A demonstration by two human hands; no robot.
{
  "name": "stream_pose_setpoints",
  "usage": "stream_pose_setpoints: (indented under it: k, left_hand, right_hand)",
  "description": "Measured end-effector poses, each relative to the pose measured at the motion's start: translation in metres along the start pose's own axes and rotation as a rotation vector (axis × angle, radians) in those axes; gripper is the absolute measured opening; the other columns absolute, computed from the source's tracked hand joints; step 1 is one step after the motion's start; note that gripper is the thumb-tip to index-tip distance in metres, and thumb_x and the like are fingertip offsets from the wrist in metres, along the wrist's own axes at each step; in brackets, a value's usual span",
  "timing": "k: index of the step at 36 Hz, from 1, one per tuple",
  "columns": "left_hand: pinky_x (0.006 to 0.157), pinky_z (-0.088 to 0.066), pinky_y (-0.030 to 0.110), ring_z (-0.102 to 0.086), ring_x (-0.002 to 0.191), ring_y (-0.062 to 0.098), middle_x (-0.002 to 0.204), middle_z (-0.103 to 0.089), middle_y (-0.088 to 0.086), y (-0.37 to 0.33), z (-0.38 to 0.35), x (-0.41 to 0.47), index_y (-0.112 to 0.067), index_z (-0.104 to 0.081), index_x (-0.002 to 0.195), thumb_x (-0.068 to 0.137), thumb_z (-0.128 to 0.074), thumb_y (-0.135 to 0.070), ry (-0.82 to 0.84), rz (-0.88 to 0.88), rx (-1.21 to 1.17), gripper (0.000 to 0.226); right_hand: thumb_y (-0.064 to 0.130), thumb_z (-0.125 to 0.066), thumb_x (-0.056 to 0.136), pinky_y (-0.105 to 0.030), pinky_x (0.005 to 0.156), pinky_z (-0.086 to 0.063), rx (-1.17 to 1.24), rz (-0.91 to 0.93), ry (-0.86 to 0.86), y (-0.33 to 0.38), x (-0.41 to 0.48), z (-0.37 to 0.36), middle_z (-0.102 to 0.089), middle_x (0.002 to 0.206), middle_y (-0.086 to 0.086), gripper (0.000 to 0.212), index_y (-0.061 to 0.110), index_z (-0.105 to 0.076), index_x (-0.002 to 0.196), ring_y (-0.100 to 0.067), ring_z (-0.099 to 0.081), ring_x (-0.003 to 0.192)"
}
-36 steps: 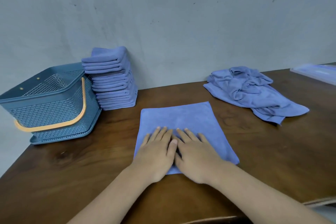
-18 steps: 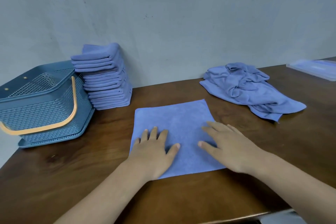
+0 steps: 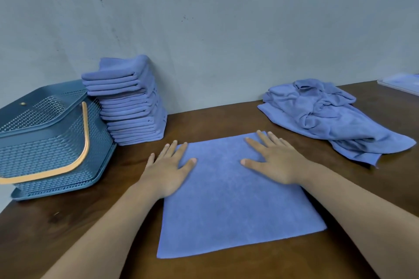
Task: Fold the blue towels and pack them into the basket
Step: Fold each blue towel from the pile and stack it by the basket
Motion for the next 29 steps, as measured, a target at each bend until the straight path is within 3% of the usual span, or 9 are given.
stream_pose_setpoints:
  k: [5, 9, 13, 16, 18, 20, 25, 29]
  left_hand:
    - [0.131, 0.005, 0.050, 0.012, 0.162, 0.007, 0.176, 0.008, -0.017, 0.001, 0.000, 0.001, -0.049, 0.000, 0.166, 0.099, -0.016, -0.081, -0.013, -0.011, -0.001, 0.076]
    - [0.132, 0.002, 0.048, 0.009, 0.162, 0.006, 0.176, 0.004, -0.019, 0.000, 0.000, -0.001, -0.046, -0.007, 0.168, 0.101, -0.020, -0.078, -0.046, -0.025, -0.031, 0.075]
    - [0.132, -0.009, 0.046, -0.002, 0.162, 0.005, 0.174, -0.015, -0.019, -0.001, 0.004, -0.006, -0.038, -0.030, 0.164, 0.107, -0.036, -0.062, -0.164, -0.119, -0.112, 0.062]
    - [0.125, -0.031, 0.041, -0.031, 0.153, 0.003, 0.160, -0.045, -0.019, -0.019, 0.012, -0.028, -0.037, -0.053, 0.150, 0.106, -0.047, -0.048, -0.232, -0.338, -0.111, 0.045]
    - [0.113, -0.042, 0.031, -0.050, 0.133, -0.001, 0.139, -0.059, -0.024, -0.043, 0.017, -0.049, -0.035, -0.065, 0.134, 0.103, -0.054, -0.042, -0.220, -0.484, -0.165, 0.033]
    - [0.102, -0.046, 0.027, -0.057, 0.115, -0.001, 0.120, -0.063, -0.023, -0.069, 0.017, -0.071, -0.034, -0.067, 0.122, 0.104, -0.057, -0.038, -0.164, -0.613, -0.185, 0.020]
    - [0.091, -0.046, 0.028, -0.053, 0.097, 0.003, 0.105, -0.058, -0.019, -0.096, 0.003, -0.098, -0.036, -0.062, 0.109, 0.104, -0.060, -0.046, -0.057, -0.838, -0.079, 0.012]
    - [0.085, -0.048, 0.027, -0.054, 0.091, 0.004, 0.094, -0.057, -0.017, -0.096, 0.008, -0.096, -0.034, -0.059, 0.098, 0.101, -0.066, -0.041, -0.055, -0.798, -0.155, 0.010]
  right_hand:
    - [0.098, -0.019, 0.083, -0.040, 0.131, 0.005, -0.019, 0.008, -0.001, -0.006, -0.001, 0.002, 0.017, 0.175, 0.011, 0.091, 0.057, 0.002, 0.163, -0.015, 0.017, 0.162]
    - [0.091, -0.018, 0.090, -0.043, 0.131, 0.005, -0.021, -0.048, -0.012, -0.020, -0.007, 0.003, 0.016, 0.175, 0.010, 0.079, 0.061, 0.002, 0.161, -0.017, 0.015, 0.162]
    - [0.061, -0.016, 0.104, -0.051, 0.131, 0.002, -0.113, 0.053, -0.099, -0.012, -0.014, 0.006, 0.022, 0.173, 0.015, 0.060, 0.058, 0.003, 0.162, -0.019, 0.021, 0.161]
    - [0.039, -0.020, 0.095, -0.045, 0.131, 0.004, -0.112, 0.277, -0.099, 0.004, -0.017, 0.009, 0.015, 0.172, 0.025, 0.071, 0.056, -0.008, 0.163, -0.007, 0.023, 0.159]
    - [0.043, -0.023, 0.102, -0.041, 0.132, 0.003, -0.073, 0.365, -0.036, 0.013, -0.019, 0.005, 0.005, 0.172, 0.028, 0.062, 0.053, -0.020, 0.163, 0.002, 0.018, 0.157]
    - [0.057, -0.028, 0.110, -0.039, 0.131, 0.004, -0.062, 0.368, 0.031, 0.018, -0.020, -0.001, 0.005, 0.172, 0.028, 0.055, 0.051, -0.018, 0.164, 0.008, 0.018, 0.155]
    - [0.069, -0.027, 0.105, -0.038, 0.131, 0.008, -0.094, 0.376, 0.091, 0.021, -0.022, 0.000, 0.011, 0.172, 0.027, 0.066, 0.050, -0.009, 0.166, 0.011, 0.022, 0.153]
    - [0.060, -0.046, 0.107, -0.037, 0.132, -0.005, 0.000, 0.483, -0.062, 0.025, -0.024, 0.007, -0.024, 0.170, 0.025, 0.053, 0.045, -0.043, 0.157, 0.009, -0.006, 0.157]
Point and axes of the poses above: each hand's wrist, its own x-axis towards the middle knuckle, its own z-axis out of the back of the hand, y = z × x, the point moved 4 cm from there along x, towards the middle knuckle
